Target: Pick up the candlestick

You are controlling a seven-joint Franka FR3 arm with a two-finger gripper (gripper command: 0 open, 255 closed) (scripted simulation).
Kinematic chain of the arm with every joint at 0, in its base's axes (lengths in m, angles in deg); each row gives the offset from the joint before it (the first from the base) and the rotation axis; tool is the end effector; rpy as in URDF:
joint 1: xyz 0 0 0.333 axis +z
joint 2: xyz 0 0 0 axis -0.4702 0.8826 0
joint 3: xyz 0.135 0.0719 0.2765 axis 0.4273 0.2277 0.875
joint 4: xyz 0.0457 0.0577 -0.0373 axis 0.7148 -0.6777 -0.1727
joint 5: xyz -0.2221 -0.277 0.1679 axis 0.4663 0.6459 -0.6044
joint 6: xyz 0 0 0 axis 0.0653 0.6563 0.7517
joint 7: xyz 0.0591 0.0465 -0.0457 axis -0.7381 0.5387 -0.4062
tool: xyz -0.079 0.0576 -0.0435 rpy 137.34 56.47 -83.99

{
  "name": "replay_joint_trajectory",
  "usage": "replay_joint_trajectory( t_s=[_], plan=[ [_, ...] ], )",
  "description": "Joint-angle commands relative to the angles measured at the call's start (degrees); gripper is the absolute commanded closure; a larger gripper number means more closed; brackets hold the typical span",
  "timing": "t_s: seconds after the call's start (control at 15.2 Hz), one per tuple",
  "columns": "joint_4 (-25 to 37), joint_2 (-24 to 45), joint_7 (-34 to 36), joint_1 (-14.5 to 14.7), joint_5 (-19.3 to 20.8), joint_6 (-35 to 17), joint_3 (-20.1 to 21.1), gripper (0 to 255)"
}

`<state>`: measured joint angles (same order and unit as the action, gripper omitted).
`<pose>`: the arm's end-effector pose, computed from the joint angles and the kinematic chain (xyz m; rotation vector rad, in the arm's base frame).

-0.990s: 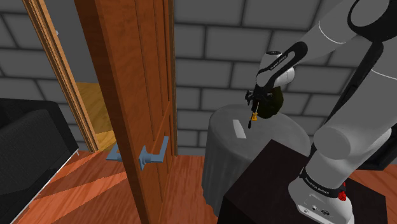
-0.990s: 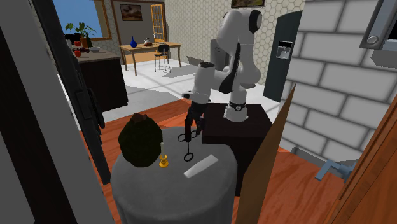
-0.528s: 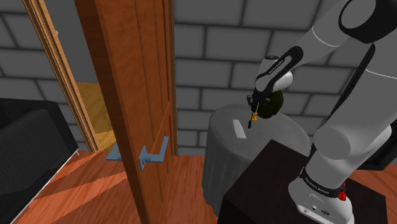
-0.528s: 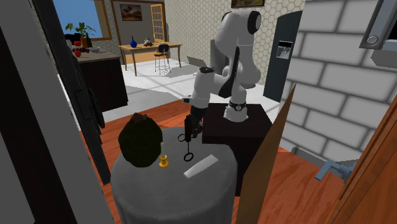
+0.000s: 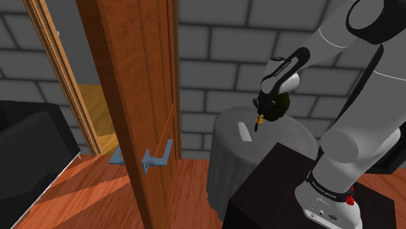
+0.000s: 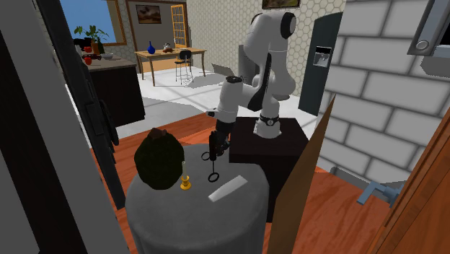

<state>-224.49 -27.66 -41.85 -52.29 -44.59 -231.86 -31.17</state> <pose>0.3969 -0.2625 0.2828 2.6100 -1.5137 0.2670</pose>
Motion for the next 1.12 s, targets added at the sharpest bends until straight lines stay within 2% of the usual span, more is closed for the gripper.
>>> replay_joint_trajectory(
  t_s=[0.0, 0.92, 1.06],
  plan=[
    [0.1, -0.6, -0.1, 0.0, -0.1, 0.8, 0.1, 255],
    [3.0, -9.7, -1.9, 0.5, -1.3, 12.7, 0.4, 255],
    [3.1, -9.7, -2.0, 0.5, -1.4, 12.8, 0.4, 255]
  ],
)
